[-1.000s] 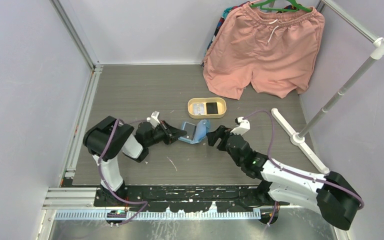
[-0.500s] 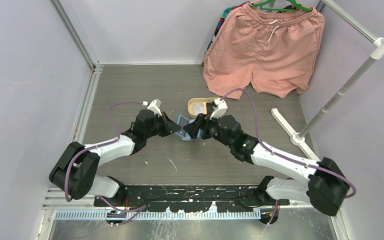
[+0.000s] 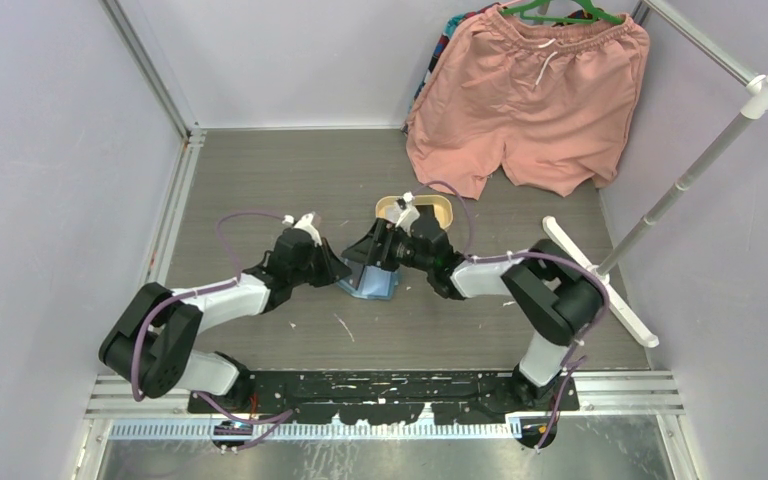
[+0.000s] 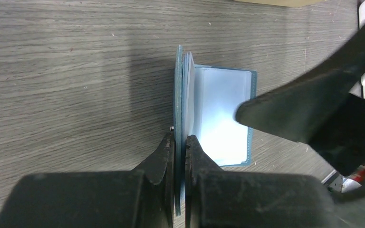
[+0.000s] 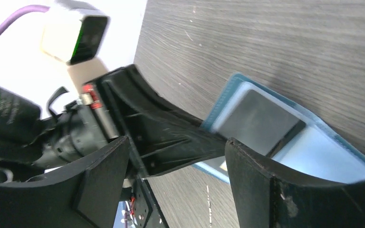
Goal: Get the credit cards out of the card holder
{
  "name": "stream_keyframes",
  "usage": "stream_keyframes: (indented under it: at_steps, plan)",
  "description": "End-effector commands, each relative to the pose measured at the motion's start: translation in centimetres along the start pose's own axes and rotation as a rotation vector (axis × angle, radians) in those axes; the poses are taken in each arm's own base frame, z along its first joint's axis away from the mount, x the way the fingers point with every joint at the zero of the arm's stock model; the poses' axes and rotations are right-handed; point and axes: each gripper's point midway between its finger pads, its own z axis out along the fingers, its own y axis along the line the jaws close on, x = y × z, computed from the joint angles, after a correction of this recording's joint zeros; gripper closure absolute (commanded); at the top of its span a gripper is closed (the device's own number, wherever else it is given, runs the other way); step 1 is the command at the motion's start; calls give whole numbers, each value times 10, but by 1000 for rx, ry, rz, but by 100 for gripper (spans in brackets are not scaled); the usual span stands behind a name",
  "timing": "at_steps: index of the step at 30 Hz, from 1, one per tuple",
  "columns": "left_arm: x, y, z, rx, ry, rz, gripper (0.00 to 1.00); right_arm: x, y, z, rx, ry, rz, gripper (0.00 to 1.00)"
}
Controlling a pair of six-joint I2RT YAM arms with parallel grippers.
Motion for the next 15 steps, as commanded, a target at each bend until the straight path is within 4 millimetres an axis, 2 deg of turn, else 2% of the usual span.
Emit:
stream_keyframes:
  at_steps: [1, 8, 15]
  plan:
    - [4, 9, 1, -26, -9, 9, 100, 0, 20, 6, -157, -5, 75, 22]
    - [7, 16, 0, -47, -6, 8, 100, 13, -13, -1, -75, 0, 94, 22]
    - [18, 22, 5, -49, 15, -7, 100, 9, -42, -5, -36, -21, 150, 22]
